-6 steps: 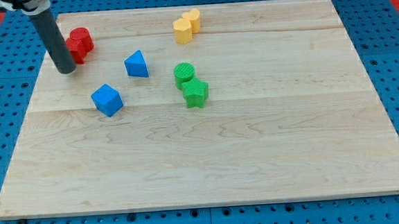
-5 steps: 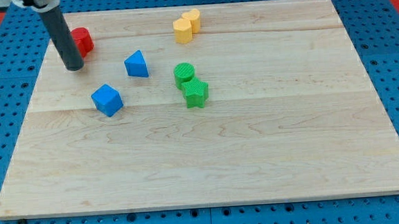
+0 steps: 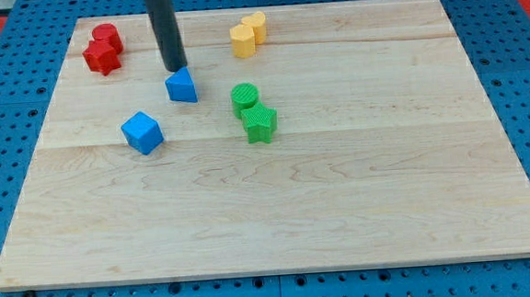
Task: Slide blue triangle and blue cube bit a down
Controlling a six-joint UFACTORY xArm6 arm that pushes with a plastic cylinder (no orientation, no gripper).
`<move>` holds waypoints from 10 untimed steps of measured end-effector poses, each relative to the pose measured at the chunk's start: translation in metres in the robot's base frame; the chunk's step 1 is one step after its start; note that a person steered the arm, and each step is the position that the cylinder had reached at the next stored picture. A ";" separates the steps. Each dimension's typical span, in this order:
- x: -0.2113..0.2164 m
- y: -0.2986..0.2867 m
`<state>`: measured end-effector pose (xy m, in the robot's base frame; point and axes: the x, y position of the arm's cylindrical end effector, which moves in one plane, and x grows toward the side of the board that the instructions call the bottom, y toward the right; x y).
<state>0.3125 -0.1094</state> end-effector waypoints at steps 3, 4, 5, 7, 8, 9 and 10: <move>0.063 -0.033; 0.057 -0.025; 0.037 -0.018; 0.037 0.028; 0.051 0.014; 0.069 -0.011; 0.082 -0.031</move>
